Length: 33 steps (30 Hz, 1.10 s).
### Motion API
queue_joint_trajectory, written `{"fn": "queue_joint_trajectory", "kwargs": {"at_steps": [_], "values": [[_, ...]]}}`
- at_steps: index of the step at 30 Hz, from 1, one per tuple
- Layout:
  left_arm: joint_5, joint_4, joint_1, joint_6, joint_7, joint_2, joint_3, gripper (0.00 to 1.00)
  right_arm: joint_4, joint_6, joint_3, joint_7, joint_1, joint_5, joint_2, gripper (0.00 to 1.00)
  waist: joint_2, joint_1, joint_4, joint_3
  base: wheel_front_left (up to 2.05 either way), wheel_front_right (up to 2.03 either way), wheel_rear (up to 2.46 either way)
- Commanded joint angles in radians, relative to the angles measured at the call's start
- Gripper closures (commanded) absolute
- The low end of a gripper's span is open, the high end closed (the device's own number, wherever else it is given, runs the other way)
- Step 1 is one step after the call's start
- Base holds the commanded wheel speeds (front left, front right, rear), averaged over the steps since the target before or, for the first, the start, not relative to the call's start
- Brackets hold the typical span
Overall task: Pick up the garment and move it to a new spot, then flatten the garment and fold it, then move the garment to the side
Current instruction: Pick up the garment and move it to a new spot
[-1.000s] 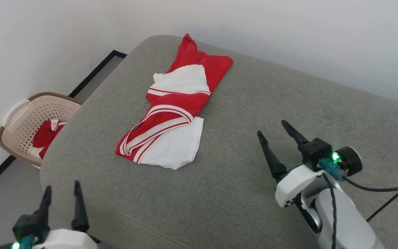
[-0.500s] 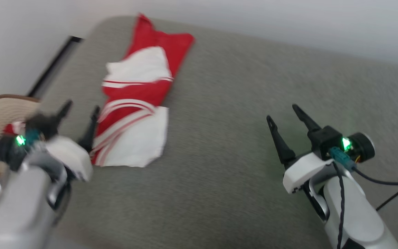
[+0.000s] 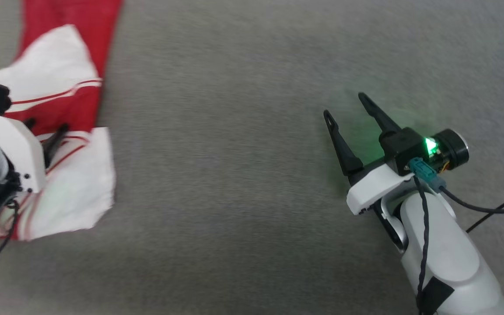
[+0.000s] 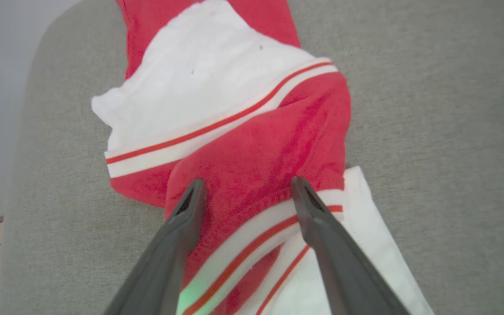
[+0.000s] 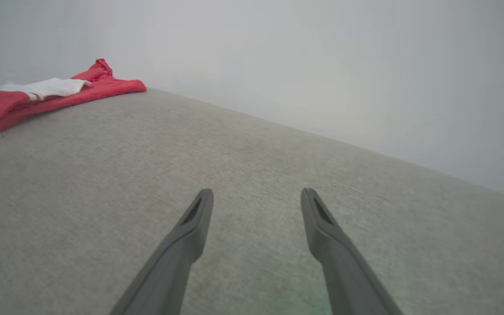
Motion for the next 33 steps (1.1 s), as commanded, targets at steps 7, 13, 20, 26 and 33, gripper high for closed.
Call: {"fn": "queue_joint_trajectory", "kwargs": {"at_steps": [7,13,20,26,33], "values": [[-0.087,0.034,-0.061,0.003,-0.006,0.049,-0.123,1.00,-0.022,-0.001,0.001,-0.002,-0.020,-0.010,0.013,0.00,0.0001,-0.0001,-0.093,0.056,0.00,0.00,0.00],[-0.061,0.013,-0.147,0.003,-0.155,0.060,-0.196,1.00,-0.028,-0.001,-0.018,-0.002,0.004,0.009,0.020,0.00,0.0001,-0.0001,-0.110,0.010,0.00,0.00,0.00],[0.019,-0.093,-0.300,0.003,-0.272,0.008,-0.334,1.00,-0.061,-0.001,-0.032,-0.002,0.015,0.049,0.032,0.00,0.0001,-0.0001,-0.187,-0.013,0.00,0.00,0.00],[0.090,-0.225,-0.424,0.003,-0.266,-0.096,-0.464,1.00,-0.104,-0.001,-0.045,-0.002,0.035,0.129,0.034,0.00,0.0001,-0.0001,-0.306,0.015,0.00,0.00,0.00],[0.245,-0.495,-0.378,0.003,-0.136,-0.208,-0.483,1.00,-0.163,-0.001,-0.091,-0.002,0.070,0.221,0.034,0.00,0.0001,-0.0001,-0.472,0.068,0.00,0.00,0.00]]}}
